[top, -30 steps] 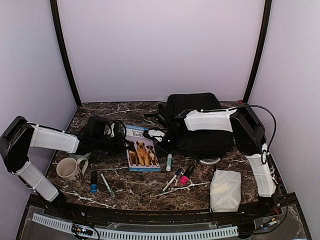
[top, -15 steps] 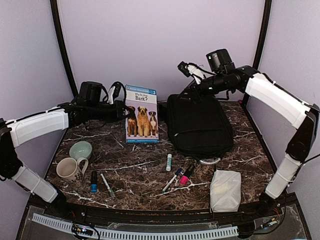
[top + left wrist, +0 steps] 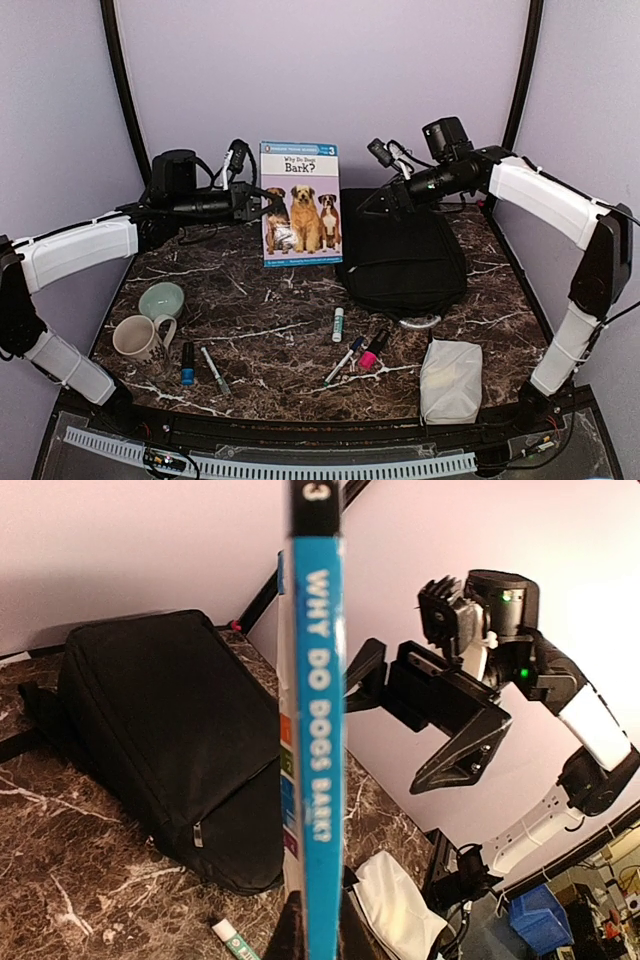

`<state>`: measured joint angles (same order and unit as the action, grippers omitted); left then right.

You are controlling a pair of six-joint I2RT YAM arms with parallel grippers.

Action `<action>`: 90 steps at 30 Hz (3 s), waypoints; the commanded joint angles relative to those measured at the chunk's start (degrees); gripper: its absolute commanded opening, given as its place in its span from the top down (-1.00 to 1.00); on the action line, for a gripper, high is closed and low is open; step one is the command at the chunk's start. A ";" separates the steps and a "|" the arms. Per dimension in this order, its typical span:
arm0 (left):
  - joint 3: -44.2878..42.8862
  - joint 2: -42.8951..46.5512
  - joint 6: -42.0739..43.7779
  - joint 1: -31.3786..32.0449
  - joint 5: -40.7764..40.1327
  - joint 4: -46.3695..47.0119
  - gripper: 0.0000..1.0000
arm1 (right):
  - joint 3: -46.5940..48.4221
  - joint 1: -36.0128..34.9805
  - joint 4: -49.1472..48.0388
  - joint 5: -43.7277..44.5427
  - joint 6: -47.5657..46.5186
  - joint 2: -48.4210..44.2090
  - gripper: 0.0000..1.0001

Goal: Pack the student bag
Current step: Pick up the book from the center of the board, then place the book in the student bag.

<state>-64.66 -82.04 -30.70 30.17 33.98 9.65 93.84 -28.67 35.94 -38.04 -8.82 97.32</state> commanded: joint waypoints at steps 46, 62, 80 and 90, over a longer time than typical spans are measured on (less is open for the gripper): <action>7.11 5.52 -2.79 0.23 -4.70 11.72 1.00 | -7.71 -5.29 -35.76 -32.03 37.32 7.14 0.43; 6.20 3.90 2.28 0.20 -11.14 5.08 0.24 | -2.25 -0.07 -23.69 -22.42 29.67 7.49 1.00; -15.78 -15.59 37.17 16.31 -17.35 -14.19 0.07 | -17.63 30.85 -0.96 -4.84 3.08 -16.47 1.00; -34.35 -35.52 46.96 25.13 -22.23 -20.90 0.02 | -25.95 36.40 -1.15 -6.41 1.48 -22.94 1.00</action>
<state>-93.19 -113.60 11.07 53.80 14.70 -6.72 69.95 7.20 36.95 -42.46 -5.80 76.79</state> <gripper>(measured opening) 0.483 0.027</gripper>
